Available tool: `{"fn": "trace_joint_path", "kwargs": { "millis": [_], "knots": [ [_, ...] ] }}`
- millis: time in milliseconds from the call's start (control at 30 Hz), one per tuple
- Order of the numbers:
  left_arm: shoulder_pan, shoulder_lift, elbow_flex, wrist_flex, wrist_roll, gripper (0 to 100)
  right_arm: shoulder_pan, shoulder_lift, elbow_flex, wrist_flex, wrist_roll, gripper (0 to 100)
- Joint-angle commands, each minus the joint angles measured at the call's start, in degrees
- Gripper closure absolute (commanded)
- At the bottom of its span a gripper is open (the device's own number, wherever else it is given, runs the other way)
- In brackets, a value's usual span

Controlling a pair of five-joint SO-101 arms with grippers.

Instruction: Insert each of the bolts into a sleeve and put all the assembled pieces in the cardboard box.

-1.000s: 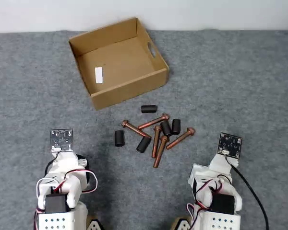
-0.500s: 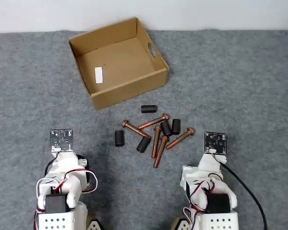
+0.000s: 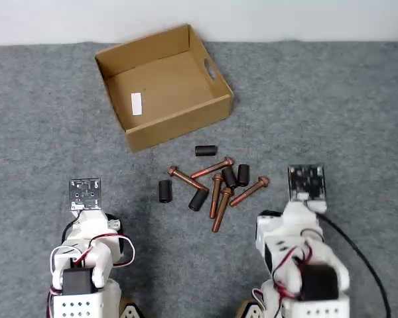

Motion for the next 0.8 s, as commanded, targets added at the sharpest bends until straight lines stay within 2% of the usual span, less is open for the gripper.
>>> {"fn": "trace_joint_path", "kwargs": {
  "millis": [0, 400, 567, 667, 767],
  "knots": [
    [-0.1, -0.4, -0.7, 0.2, 0.4, 99, -0.1, 14.9, -9.3, -1.8, 1.1, 99.0],
    [-0.1, -0.4, -0.7, 0.2, 0.4, 99, -0.5, 55.5, -38.9, -1.7, 1.0, 98.7],
    [-0.1, -0.4, -0.7, 0.2, 0.4, 99, -0.6, 71.1, -50.4, 2.6, 0.5, 98.7],
    [-0.1, -0.4, -0.7, 0.2, 0.4, 99, -0.6, 79.3, -57.8, 7.2, -3.0, 98.5],
    [-0.1, -0.4, -0.7, 0.2, 0.4, 99, -1.3, 86.4, -64.4, 10.9, -5.5, 93.5]
  ]
}}
